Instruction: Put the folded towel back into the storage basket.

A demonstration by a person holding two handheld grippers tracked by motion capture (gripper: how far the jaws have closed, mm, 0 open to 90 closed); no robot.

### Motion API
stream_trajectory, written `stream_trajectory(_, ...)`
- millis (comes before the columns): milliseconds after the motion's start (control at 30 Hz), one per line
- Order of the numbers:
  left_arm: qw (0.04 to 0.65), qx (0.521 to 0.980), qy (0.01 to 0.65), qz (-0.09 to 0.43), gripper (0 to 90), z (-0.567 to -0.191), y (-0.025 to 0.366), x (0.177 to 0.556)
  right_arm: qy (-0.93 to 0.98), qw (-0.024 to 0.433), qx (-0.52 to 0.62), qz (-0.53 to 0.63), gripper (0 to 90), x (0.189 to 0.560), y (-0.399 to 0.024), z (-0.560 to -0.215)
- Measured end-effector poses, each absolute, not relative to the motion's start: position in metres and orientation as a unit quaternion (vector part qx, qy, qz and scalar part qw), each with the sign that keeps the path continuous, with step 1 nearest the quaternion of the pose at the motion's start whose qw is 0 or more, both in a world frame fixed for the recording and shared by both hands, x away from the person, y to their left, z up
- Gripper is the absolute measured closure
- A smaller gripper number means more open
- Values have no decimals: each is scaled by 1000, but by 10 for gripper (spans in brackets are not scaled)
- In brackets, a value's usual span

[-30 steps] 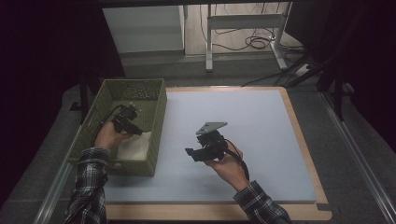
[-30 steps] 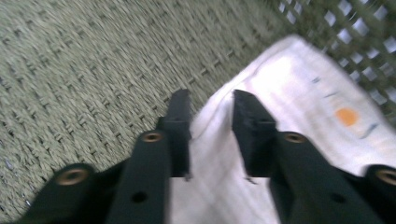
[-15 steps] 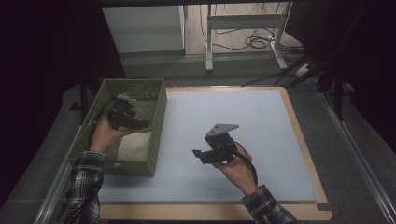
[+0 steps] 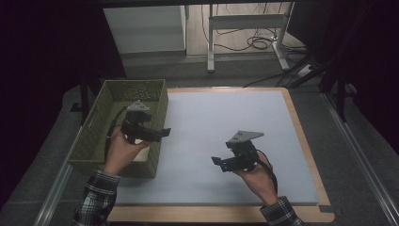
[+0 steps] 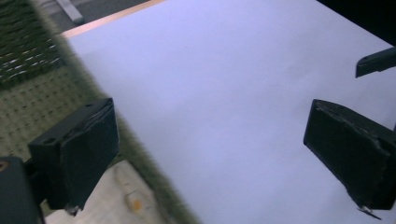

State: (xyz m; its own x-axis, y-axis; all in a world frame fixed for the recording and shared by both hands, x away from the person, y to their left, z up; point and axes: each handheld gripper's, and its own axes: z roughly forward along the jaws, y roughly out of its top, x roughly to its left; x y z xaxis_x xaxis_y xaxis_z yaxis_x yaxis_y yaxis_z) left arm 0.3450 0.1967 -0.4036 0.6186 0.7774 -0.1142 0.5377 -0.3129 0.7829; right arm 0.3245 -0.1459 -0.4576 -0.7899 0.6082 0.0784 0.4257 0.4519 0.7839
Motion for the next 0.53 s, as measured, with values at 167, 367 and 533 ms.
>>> stream_trajectory(167, 431, 794, 400, 156, 12, -409, 167, 323, 849, 117, 308, 413, 151, 317, -167, -463)
stream_trajectory(367, 452, 798, 373, 140, 4, -426, 129, 304, 846, 129, 318, 408, 135, 306, -191, -472)
stream_trajectory(533, 447, 812, 351, 136, 4, -438, 106, 299, 843, 130, 331, 403, 132, 301, -205, -480)
